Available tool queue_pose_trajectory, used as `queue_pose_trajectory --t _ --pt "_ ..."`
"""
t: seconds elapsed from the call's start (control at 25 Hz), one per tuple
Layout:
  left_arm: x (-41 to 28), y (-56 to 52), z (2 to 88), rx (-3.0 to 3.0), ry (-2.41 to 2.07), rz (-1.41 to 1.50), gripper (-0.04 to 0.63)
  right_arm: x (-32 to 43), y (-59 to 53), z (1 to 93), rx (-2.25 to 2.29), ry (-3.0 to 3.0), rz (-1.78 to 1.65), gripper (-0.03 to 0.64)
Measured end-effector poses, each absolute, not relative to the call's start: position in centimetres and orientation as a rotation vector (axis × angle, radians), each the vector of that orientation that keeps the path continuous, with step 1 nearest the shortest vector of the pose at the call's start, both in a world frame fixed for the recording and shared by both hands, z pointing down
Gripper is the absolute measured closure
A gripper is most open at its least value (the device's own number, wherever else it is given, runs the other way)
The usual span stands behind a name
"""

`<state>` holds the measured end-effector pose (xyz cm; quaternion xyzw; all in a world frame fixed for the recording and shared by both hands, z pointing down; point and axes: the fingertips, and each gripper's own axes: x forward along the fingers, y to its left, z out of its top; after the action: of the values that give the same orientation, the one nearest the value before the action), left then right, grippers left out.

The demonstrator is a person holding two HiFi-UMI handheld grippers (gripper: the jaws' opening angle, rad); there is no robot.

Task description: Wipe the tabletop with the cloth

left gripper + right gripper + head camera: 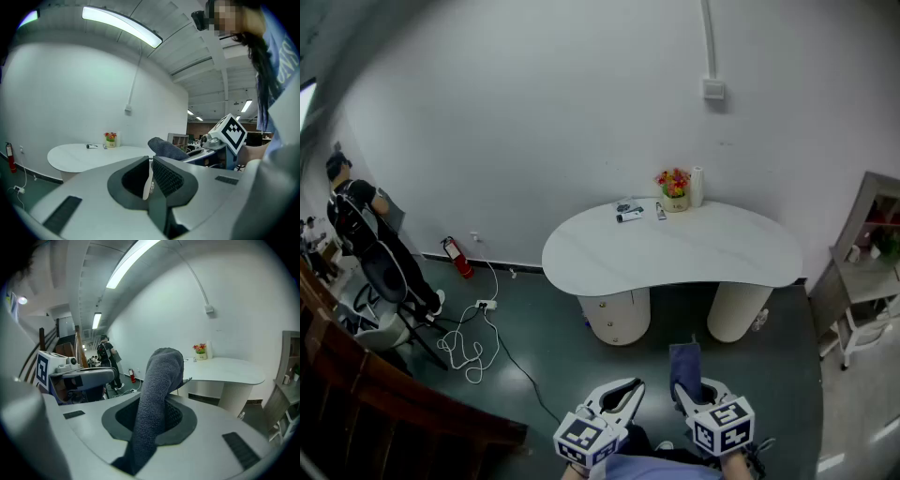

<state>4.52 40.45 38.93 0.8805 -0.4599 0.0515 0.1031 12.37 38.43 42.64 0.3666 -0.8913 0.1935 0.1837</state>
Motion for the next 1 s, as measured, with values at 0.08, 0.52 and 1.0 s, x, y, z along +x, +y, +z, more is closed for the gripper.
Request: queue_pose_trajectory --t 0.08,0.52,1.0 --pt "4.5 40.5 39.1 2.597 -1.361 0.153 0.575 12.3 38.4 42.6 1.025 -2.519 0.554 0.549" --pt "2.8 40.2 39.6 2.556 -1.410 0.199 0.575 10.7 37.2 43.2 0.973 -2.552 0.599 0.549" --pt "-0.9 33.1 41.4 2.512 -1.397 0.184 0.575 7.7 30.1 45.1 0.963 -2.511 0.652 0.549"
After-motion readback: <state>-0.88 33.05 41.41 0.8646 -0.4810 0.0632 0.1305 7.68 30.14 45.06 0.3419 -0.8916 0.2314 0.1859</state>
